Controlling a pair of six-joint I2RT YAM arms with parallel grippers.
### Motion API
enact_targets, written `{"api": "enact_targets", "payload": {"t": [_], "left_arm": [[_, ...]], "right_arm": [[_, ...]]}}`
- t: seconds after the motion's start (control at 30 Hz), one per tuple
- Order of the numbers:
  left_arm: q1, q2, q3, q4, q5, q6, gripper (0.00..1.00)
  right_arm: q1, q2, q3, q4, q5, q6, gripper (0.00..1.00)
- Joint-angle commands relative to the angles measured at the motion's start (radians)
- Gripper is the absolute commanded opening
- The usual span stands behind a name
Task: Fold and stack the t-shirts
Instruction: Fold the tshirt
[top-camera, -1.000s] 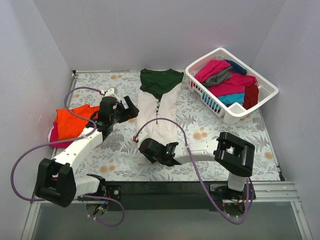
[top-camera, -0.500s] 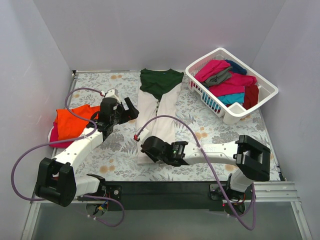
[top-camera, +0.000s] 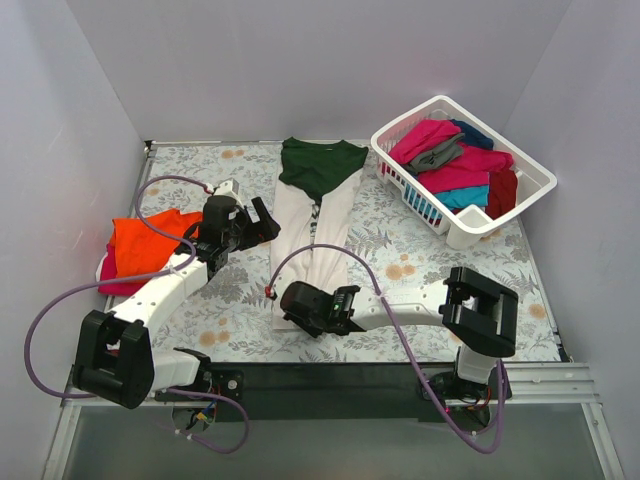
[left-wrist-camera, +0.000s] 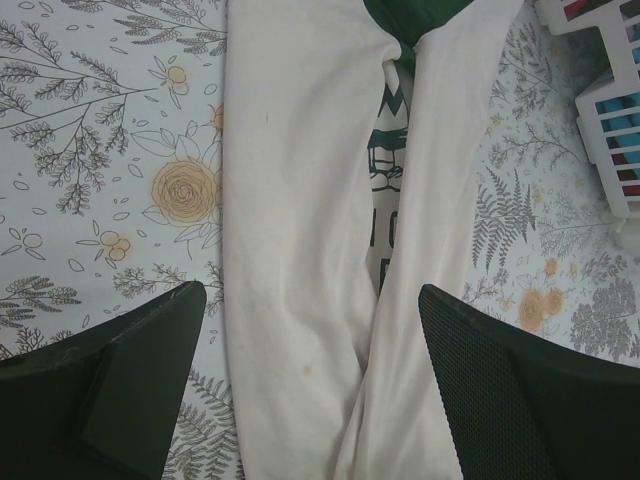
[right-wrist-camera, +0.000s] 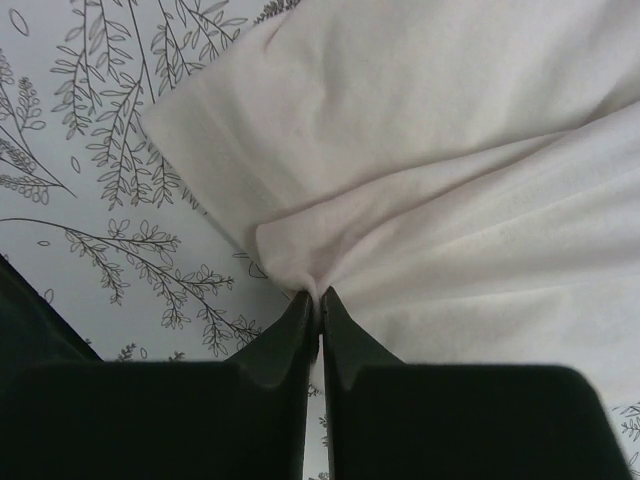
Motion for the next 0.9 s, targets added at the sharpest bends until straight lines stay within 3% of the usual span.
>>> {"api": "enact_targets", "payload": {"t": [0.0,0.4,0.47,0.6,0.63,0.77,0.8,0.87], "left_arm": [[0.000,-0.015,-0.006,-0.003,0.003,0.010,0.81],[-0.002,-0.021,-0.019,0.000,0.004,0.005,0.81],[-0.002,-0.018,-0.023,-0.002,0.009,0.004,0.81],[0.000,-0.033,-0.052,0.003,-0.006,-0.010,0.81],[0.000,-0.044,-0.066,0.007,-0.014,-0.015,0.81],[0.000,-0.119,-0.126,0.029,-0.023,-0.041,0.81],[-0.002,-0.145,-0.140,0.035,-0.023,-0.045,0.81],[-0.003,-0.166,-0.180,0.038,-0.052,-0.058,0.81]], "right_arm": [[0.015,0.016,0.065,-0.016,-0.017,-0.007,0.01],[0.017,0.085,0.167,-0.003,0.009,-0.008,0.03],[0.017,0.109,0.177,-0.003,0.008,-0.013,0.10],[0.017,0.122,0.183,-0.001,0.003,0.001,0.39],[0.018,0.114,0.175,0.005,0.009,0.007,0.42],[0.017,-0.034,0.100,0.053,0.054,0.035,0.58],[0.018,-0.068,0.083,0.060,0.067,0.041,0.69],[0.017,-0.180,0.021,0.080,0.078,0.056,0.81]]}}
